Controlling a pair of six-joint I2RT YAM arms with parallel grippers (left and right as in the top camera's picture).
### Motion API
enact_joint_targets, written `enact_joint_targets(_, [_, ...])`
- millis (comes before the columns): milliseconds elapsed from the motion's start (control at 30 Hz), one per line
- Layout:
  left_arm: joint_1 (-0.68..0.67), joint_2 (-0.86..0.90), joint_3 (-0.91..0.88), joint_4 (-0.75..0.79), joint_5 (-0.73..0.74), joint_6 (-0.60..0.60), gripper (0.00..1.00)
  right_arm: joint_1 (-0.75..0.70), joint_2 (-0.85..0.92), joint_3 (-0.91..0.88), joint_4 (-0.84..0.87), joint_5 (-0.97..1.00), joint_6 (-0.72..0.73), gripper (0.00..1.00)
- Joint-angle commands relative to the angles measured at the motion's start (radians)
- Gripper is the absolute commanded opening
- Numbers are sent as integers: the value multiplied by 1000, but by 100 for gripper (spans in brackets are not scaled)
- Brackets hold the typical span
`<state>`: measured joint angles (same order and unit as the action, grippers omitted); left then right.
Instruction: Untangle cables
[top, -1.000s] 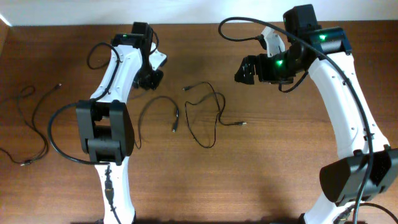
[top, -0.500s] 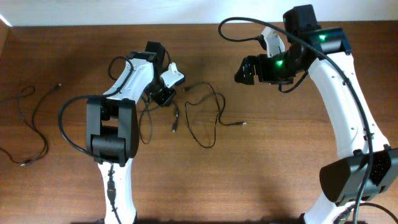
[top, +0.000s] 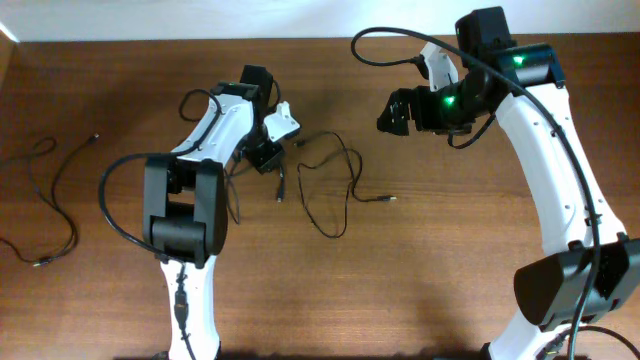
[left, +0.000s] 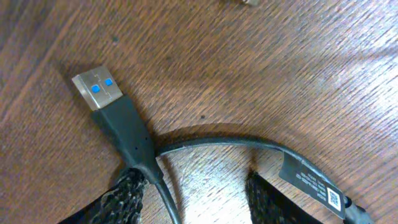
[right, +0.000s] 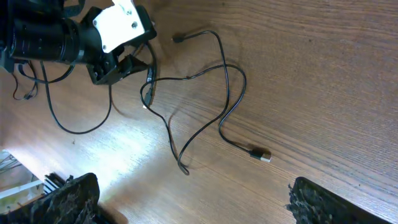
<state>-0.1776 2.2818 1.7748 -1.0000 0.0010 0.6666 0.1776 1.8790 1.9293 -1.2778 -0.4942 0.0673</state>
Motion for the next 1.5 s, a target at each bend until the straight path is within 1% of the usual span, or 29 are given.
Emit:
enact_joint_targets(0, [-8, 3, 23, -15, -27, 39, 53, 6, -4, -1, 3, 10, -11, 99])
enact_joint_targets(133, [-35, -6, 79, -37, -27, 38, 55, 6, -4, -1, 2, 10, -11, 99])
enact_joint_targets(167, [-41, -6, 79, -42, -28, 23, 55, 6, -4, -1, 2, 10, -11, 99])
enact_joint_targets(267, [-59, -6, 79, -94, -27, -178, 56, 6, -4, -1, 3, 10, -11, 99])
enact_joint_targets(300, [-60, -6, 79, -119, -26, -284, 56, 6, -4, -1, 3, 10, -11, 99])
enact_joint_targets(333, [-60, -6, 79, -140, -27, -380, 54, 6, -4, -1, 3, 10, -11, 99])
enact_joint_targets(367, [-59, -6, 79, -132, -29, -429, 52, 6, -4, -1, 2, 10, -11, 99])
enact_joint_targets(467, [-60, -6, 79, -95, -47, -450, 53, 6, -4, -1, -1, 10, -11, 99])
enact_joint_targets(533, [-61, -6, 88, -106, -47, -479, 54, 6, -4, -1, 1, 10, -11, 99])
enact_joint_targets(567, [-61, -6, 111, -133, -47, -509, 54, 6, -4, -1, 4, 10, -11, 99])
enact_joint_targets(600, [-61, -6, 157, -179, -56, -568, 54, 6, -4, -1, 9, 10, -11, 99])
enact_joint_targets(633, [-60, -6, 183, -195, -83, -627, 55, 6, -4, -1, 10, 10, -11, 99])
enact_joint_targets(667, [-60, -6, 183, -180, -127, -665, 57, 6, -4, -1, 10, 10, -11, 99])
enact_joint_targets(733, [-59, -2, 154, -108, -145, -675, 62, 6, -4, -1, 10, 10, -11, 99])
enact_joint_targets(767, [-60, 0, 137, -87, -145, -675, 63, 6, -4, -1, 10, 10, -11, 99])
enact_joint_targets(867, [-60, 27, 123, -89, -145, -682, 59, 6, -4, -1, 10, 10, -11, 99])
enact_joint_targets(1067, [-60, 84, 123, -89, -121, -682, 45, 6, -4, -2, 5, 10, -11, 99])
enact_joint_targets(1200, [-60, 93, 122, -89, -108, -683, 41, 6, -4, -2, 5, 18, -11, 99])
enact_joint_targets(1267, [-60, 108, 122, -89, -48, -682, 41, 6, -4, -2, 0, 31, -11, 99])
enact_joint_targets(1367, [-60, 125, 122, -92, 116, -687, 46, 6, -4, -2, -2, 35, -11, 99])
enact_joint_targets(1400, [-60, 125, 122, -91, 143, -717, 46, 6, -4, -2, -2, 35, -11, 99])
enact_joint_targets(1467, [-60, 125, 122, -76, 144, -794, 46, 6, -4, -2, -1, 35, -11, 99])
